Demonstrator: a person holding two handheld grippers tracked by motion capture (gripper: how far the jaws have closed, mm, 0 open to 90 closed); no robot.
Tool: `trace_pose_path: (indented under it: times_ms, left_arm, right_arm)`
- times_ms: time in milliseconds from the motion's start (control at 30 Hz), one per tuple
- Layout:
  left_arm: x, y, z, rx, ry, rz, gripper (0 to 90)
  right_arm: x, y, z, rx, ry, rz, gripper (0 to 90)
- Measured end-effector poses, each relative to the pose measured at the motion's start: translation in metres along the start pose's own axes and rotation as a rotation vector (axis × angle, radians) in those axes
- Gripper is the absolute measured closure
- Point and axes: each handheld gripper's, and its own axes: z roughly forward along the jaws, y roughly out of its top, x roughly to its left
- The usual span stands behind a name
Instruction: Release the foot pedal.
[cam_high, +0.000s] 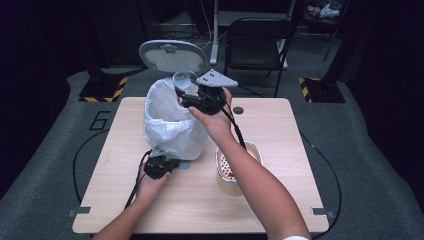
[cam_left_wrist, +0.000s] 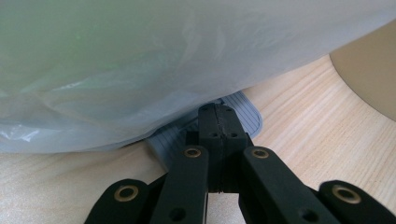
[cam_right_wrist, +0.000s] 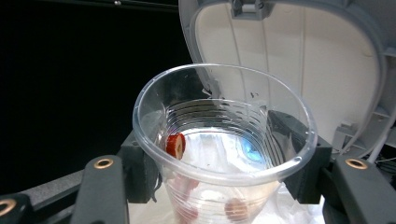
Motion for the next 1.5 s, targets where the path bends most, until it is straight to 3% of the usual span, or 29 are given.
trace_pose_path:
  times_ms: [567,667,767,867,1067,1333,1500]
  left_arm:
    - [0.0,-0.001,0.0,-0.005,-0.002,-0.005,90.0]
    - [0.0,-0.001,0.0,-0.008,-0.002,-0.007,90.0]
    - [0.0,-0.001,0.0,-0.006,-0.003,-0.007,90.0]
    - [0.0,-0.001,0.0,-0.005,-0.002,-0.007,90.0]
    - [0.0,-0.001,0.0,-0.007,-0.001,-0.007,90.0]
    - [0.002,0.0,-0.001,0.008,-0.014,-0.008,90.0]
    - [0.001,0.0,0.0,0.004,-0.021,-0.041,90.0]
  right_arm:
    - [0.008,-0.006,0.03,0.031,0.003,0.006,35.7]
    - [0.006,-0.007,0.038,0.073,0.012,0.014,31.2]
    - [0.007,-0.009,0.041,0.099,0.016,0.034,19.1]
    - [0.009,-0.009,0.04,0.115,-0.014,0.032,14.1]
    - [0.011,-0.007,0.042,0.167,-0.012,-0.01,7.6]
    - [0.019,-0.003,0.031,0.138,-0.002,-0.043,14.3]
    - [0.019,-0.002,0.014,0.147,-0.021,-0.051,14.6]
